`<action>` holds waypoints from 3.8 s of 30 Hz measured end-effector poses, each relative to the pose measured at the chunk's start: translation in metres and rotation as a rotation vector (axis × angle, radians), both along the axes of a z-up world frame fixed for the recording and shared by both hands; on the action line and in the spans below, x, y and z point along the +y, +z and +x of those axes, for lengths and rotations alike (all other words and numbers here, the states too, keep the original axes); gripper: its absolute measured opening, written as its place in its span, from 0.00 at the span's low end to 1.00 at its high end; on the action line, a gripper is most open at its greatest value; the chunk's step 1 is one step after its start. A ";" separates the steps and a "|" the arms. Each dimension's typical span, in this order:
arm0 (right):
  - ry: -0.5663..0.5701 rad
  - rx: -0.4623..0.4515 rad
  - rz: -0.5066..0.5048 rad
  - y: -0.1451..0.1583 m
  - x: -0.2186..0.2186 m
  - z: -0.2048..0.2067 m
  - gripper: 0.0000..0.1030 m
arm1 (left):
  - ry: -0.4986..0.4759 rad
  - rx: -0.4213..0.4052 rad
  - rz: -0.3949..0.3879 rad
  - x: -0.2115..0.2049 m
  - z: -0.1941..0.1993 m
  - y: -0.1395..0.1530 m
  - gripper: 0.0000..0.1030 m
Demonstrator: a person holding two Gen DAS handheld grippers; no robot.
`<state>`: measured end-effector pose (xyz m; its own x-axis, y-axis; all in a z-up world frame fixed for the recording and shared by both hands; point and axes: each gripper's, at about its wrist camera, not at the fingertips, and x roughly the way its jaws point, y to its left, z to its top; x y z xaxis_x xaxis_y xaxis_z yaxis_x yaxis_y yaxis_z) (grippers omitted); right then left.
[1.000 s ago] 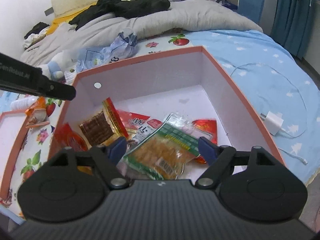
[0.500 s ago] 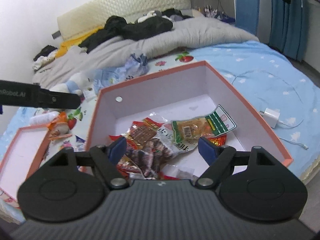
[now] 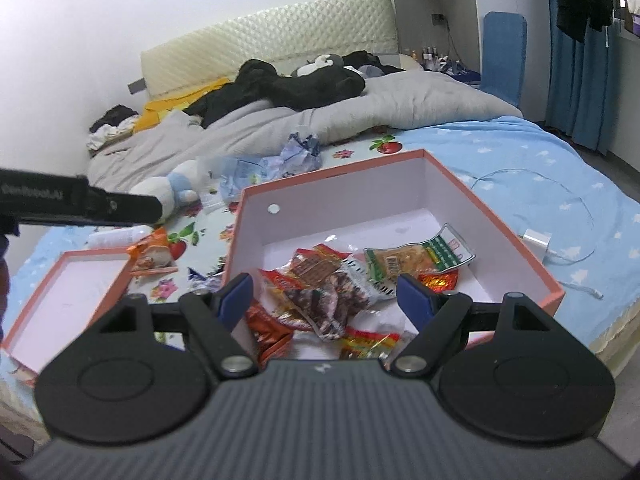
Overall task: Organize snacks
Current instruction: 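Release the spicy-strip bag into the box with left gripper while right releases the green bag, then move both open grippers back to the blue-and-white bag and orange bag, then grasp the orange bag with the left gripper while the right grasps the blue-and-white bag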
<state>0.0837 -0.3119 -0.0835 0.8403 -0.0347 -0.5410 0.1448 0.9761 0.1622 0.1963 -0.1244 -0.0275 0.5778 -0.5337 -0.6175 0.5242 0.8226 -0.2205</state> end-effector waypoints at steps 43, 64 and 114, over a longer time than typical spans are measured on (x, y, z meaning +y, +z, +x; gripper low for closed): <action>0.328 0.071 -0.058 -0.058 0.158 0.015 0.78 | 0.340 0.051 0.053 0.173 -0.014 -0.095 0.80; 0.319 0.168 -0.267 -0.130 0.188 0.161 0.77 | 0.432 0.139 -0.003 0.176 0.178 -0.160 0.80; 0.371 0.139 -0.251 -0.121 0.191 0.149 0.25 | 0.509 0.099 0.080 0.171 0.152 -0.164 0.67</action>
